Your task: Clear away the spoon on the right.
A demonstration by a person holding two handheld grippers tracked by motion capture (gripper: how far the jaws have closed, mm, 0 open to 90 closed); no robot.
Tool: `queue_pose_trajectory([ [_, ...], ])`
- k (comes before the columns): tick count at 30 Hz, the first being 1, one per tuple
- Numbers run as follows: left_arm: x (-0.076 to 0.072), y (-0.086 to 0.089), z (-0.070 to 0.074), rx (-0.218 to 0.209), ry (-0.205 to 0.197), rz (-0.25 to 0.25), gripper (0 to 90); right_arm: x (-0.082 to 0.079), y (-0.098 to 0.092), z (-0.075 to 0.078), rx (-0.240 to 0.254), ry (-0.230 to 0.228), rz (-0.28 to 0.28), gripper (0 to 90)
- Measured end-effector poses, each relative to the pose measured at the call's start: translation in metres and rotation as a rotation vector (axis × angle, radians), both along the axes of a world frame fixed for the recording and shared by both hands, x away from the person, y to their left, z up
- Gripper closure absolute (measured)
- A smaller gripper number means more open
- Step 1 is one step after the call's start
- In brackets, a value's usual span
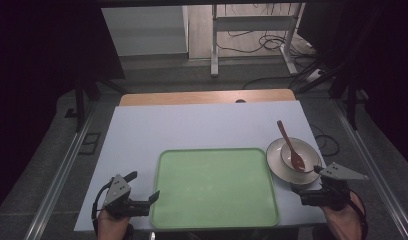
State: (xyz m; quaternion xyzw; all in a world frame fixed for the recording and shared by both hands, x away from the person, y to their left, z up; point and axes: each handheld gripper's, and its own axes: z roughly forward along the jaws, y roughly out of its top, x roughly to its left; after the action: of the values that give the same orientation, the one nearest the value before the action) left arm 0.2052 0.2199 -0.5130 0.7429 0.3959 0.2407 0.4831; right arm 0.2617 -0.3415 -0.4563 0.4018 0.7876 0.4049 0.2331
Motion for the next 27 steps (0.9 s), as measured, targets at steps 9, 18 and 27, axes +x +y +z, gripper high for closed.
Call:
queue_pose_trajectory([
  [9,0.0,0.0,0.0,0.002,0.002,-0.001,1.0,0.01,0.003,0.008,-0.02,-0.008,0.005,0.0],
  [18,0.0,0.0,0.0,-0.003,0.0,0.0,0.9,0.022,0.003,0.008,-0.011,0.027,0.003,0.0],
  [27,0.0,0.0,0.0,-0.002,0.003,-0.001,1.0,0.034,0.009,0.012,-0.022,0.036,0.011,0.0],
])
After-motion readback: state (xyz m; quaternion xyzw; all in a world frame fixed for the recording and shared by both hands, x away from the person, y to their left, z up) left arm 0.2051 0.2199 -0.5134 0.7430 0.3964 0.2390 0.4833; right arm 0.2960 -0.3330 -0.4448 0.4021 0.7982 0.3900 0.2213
